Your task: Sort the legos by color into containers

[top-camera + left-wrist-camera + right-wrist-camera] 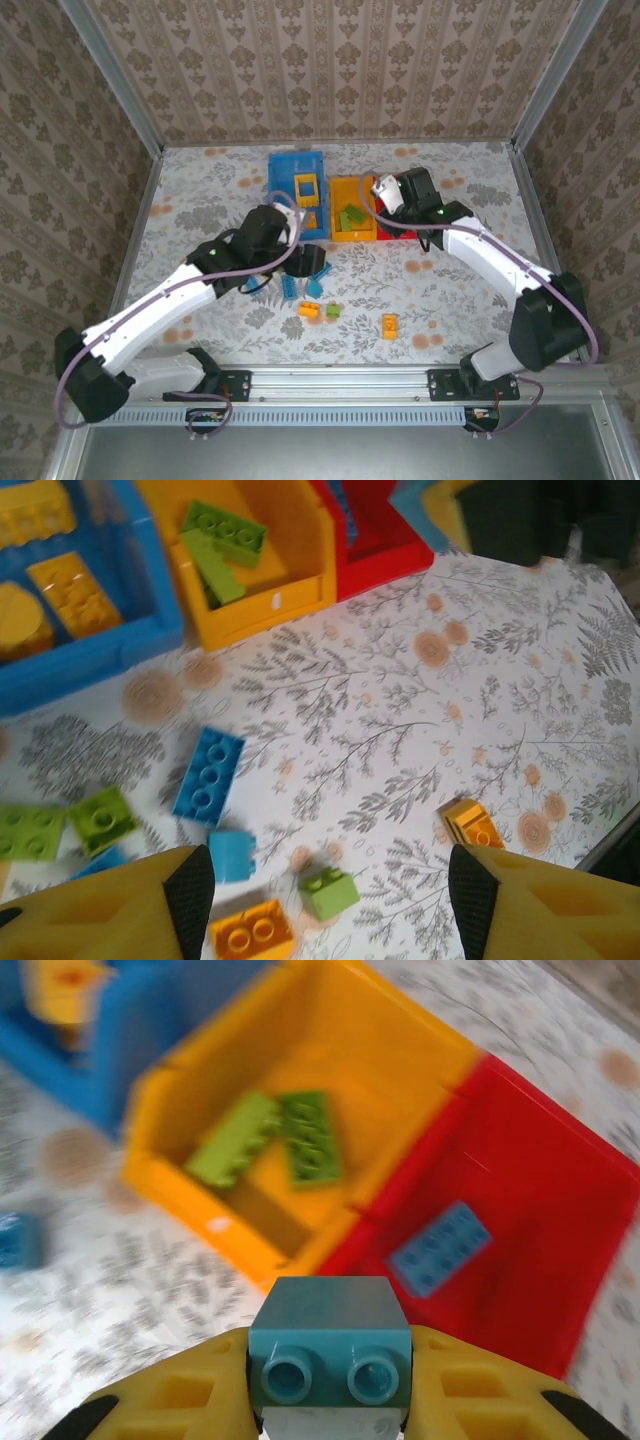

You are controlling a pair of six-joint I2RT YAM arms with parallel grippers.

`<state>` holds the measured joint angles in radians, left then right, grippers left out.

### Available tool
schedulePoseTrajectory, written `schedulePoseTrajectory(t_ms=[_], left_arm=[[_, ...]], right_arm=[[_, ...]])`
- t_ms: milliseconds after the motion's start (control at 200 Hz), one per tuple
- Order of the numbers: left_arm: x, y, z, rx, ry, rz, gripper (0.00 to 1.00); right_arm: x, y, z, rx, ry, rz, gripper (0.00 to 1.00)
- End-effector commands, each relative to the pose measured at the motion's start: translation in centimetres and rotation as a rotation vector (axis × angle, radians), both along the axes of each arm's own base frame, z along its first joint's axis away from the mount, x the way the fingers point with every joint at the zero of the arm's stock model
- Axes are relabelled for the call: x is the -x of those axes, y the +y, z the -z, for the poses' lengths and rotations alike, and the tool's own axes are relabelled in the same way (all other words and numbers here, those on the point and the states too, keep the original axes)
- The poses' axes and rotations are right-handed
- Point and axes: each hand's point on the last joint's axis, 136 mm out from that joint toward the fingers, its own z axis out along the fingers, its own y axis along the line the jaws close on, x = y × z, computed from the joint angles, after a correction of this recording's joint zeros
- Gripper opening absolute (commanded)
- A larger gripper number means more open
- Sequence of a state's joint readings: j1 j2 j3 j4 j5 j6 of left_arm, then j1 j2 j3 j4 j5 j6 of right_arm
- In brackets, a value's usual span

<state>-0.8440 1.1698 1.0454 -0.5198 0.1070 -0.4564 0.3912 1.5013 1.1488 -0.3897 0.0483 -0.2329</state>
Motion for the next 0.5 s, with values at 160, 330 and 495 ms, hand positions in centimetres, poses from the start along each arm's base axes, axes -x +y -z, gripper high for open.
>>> schedulePoseTrajectory(t_ms=[160,330,495], left_arm=[[-2.0,-5.4,-2.8,-0.004,-0.129,0.13,0.66],[-2.2,-6.4,-2.5,-0.014,-0.128,0.145,0.66],[-1.9,-6.0,-1.9,-0.025,-0.115,0.139,0.66]], right_arm=[[-4.9,-6.9,3.0,0.021,0.072,0.608,0.19],[-6.1,-7.6,5.0,0.024,0.12,0.687,0.21],[-6.5,-7.6,7.1,0.043,0.178,0.727,0.26]])
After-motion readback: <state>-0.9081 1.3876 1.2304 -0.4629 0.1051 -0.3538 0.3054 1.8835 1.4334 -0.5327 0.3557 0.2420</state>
